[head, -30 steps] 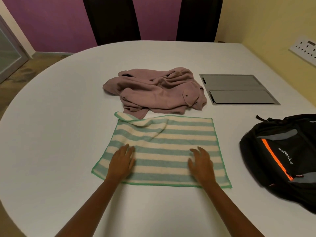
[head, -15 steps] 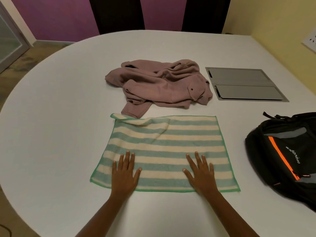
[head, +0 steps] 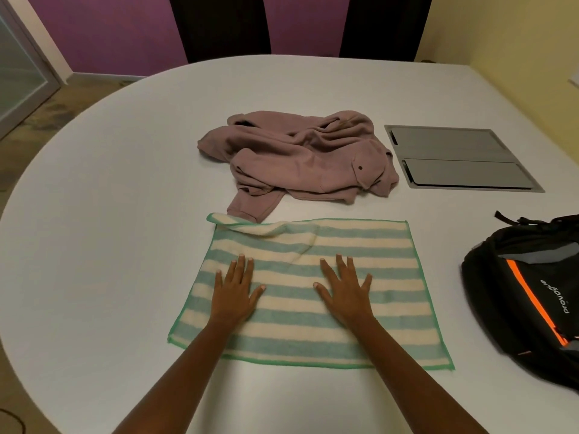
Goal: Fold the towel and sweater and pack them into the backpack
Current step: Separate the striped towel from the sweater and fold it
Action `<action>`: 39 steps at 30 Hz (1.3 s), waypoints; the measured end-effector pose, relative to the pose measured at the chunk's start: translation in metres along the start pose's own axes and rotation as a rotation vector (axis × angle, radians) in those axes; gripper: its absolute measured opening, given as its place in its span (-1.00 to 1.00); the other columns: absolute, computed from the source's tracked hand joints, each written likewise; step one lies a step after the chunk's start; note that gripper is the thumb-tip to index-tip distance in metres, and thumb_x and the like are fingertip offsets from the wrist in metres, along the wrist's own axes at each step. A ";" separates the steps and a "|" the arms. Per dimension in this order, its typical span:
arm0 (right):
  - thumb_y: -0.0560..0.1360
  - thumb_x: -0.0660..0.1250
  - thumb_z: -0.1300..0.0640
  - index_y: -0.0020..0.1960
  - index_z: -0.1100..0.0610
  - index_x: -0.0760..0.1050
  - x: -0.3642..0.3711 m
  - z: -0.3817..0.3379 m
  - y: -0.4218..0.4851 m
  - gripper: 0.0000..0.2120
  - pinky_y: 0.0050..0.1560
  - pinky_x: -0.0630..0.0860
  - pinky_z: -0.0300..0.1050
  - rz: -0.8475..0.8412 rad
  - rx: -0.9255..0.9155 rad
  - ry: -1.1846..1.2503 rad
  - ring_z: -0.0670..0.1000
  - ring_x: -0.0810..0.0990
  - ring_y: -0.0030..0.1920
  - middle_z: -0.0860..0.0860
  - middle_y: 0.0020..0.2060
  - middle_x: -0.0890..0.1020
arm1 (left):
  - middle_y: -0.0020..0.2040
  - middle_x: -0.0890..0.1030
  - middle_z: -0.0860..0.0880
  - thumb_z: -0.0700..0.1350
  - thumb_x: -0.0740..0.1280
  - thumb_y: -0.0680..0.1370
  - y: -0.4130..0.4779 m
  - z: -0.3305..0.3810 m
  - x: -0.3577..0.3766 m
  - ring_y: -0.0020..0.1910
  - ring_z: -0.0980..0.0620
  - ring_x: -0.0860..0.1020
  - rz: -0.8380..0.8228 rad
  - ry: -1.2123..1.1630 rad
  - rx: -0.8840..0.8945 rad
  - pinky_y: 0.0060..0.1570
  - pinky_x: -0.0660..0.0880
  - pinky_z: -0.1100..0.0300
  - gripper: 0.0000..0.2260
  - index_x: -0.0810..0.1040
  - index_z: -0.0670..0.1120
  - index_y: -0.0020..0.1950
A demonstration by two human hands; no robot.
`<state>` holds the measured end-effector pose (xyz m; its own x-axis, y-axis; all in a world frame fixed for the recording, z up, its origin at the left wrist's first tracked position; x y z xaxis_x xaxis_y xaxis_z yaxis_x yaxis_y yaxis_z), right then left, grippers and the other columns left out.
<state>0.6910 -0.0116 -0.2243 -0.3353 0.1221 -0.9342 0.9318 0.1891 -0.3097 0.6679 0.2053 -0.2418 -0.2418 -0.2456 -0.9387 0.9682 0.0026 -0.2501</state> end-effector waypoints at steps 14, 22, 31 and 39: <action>0.20 -0.53 -0.42 0.52 -0.11 -0.16 -0.005 0.003 0.008 -0.06 0.42 0.00 0.25 0.011 0.066 -0.061 0.09 -0.13 0.52 0.03 0.53 -0.11 | -0.16 0.65 -0.17 0.08 0.09 0.50 0.016 -0.006 -0.057 -0.28 -0.13 0.63 0.356 0.125 0.005 -0.29 0.57 0.06 -0.58 0.62 -0.17 -0.03; 0.48 -0.30 -0.37 0.51 -0.11 -0.23 -0.006 0.004 0.039 -0.33 0.43 -0.12 0.32 -0.038 0.074 -0.019 0.12 -0.22 0.52 0.03 0.52 -0.19 | 0.25 0.52 -0.21 0.18 -0.16 0.52 0.087 0.017 -0.085 0.32 -0.18 0.42 0.220 0.069 0.106 0.25 0.36 -0.06 -0.35 0.46 -0.18 0.30; 0.14 -0.71 -0.44 0.47 -0.09 -0.25 -0.001 0.006 0.066 -0.01 0.36 -0.07 0.41 0.014 0.114 0.030 0.19 -0.07 0.52 0.08 0.53 -0.07 | 0.48 0.26 -0.13 0.20 -0.09 0.61 0.151 -0.007 -0.071 0.48 -0.11 0.15 -0.003 0.281 -0.060 0.43 0.11 -0.06 -0.46 0.24 -0.09 0.46; 0.56 -0.24 -0.26 0.42 -0.04 0.22 0.003 0.004 0.074 -0.43 0.09 0.26 0.53 0.098 0.174 0.008 0.28 0.43 0.31 0.15 0.36 0.42 | 0.50 0.21 -0.12 0.21 -0.08 0.61 0.205 -0.040 -0.091 0.48 -0.13 0.14 -0.082 0.415 -0.150 0.42 0.11 -0.08 -0.46 0.20 -0.07 0.48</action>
<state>0.7592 -0.0014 -0.2503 -0.2426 0.1397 -0.9600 0.9697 0.0051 -0.2443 0.8860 0.2667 -0.2176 -0.3523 0.1588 -0.9223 0.9322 0.1469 -0.3308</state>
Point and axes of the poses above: each hand's wrist, its own y-axis towards the middle knuckle, its own x-axis out of the palm, z = x × y, the point moved 9 cm from there along y, towards the middle knuckle
